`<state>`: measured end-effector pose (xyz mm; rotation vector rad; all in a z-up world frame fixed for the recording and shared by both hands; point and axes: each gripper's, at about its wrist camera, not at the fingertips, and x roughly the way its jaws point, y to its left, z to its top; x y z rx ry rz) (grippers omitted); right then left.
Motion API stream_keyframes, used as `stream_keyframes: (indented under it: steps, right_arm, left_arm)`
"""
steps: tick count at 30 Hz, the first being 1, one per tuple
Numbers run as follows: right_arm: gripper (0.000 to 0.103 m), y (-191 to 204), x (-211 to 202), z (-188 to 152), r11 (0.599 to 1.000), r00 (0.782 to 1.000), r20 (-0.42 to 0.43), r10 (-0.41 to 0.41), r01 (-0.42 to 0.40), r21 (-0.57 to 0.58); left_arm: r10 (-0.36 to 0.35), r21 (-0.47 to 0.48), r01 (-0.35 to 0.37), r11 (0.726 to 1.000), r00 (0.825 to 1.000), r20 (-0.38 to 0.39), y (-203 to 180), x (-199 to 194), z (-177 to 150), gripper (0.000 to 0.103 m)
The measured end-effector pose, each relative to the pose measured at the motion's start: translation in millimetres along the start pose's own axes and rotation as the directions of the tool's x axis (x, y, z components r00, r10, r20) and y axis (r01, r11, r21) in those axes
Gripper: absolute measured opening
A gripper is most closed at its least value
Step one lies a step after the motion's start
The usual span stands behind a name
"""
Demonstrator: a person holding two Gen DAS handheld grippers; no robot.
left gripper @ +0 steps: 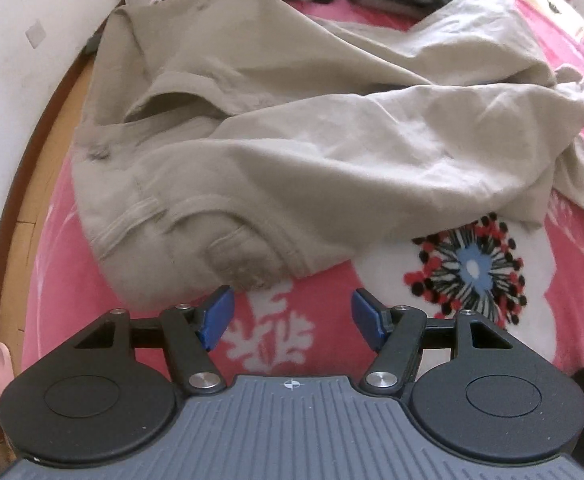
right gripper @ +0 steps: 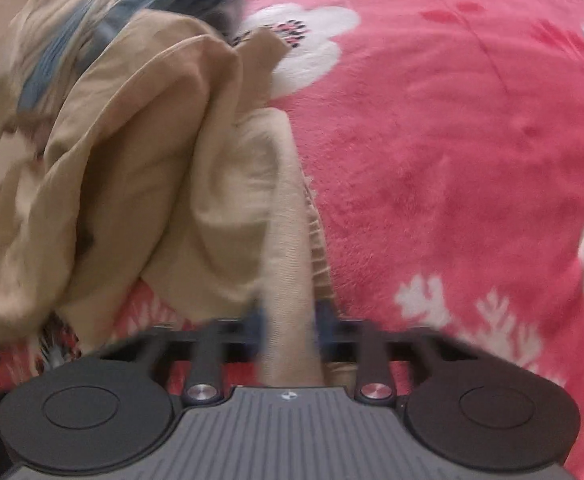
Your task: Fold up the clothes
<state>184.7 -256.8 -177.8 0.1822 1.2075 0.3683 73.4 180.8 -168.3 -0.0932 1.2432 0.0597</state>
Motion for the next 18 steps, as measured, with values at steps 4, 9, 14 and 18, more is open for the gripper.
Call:
stream_keyframes:
  steps: [4, 9, 14, 18]
  right_arm:
    - [0.004, -13.0, -53.7, 44.0, 0.987, 0.992, 0.074, -0.1, 0.108, -0.118]
    - [0.006, -38.9, -105.3, 118.7, 0.885, 0.929, 0.195, -0.314, 0.361, -0.296]
    - [0.033, -50.7, -91.7, 145.1, 0.767, 0.861, 0.217, -0.459, 0.508, -0.393]
    - [0.047, -44.1, -94.6, 142.9, 0.736, 0.849, 0.243, -0.47, 0.529, -0.423]
  left_arm:
    - [0.06, -0.041, -0.063, 0.997, 0.996, -0.07, -2.2, 10.5, 8.7, 0.062]
    - [0.125, -0.111, -0.14, 0.984, 0.984, -0.129, 0.9, 11.3, 17.8, 0.061]
    - [0.181, -0.193, -0.211, 0.958, 0.97, -0.165, 9.2, 0.9, 24.1, 0.061]
    - [0.219, -0.208, -0.254, 0.944, 0.959, -0.179, 13.4, -14.5, 17.2, 0.062]
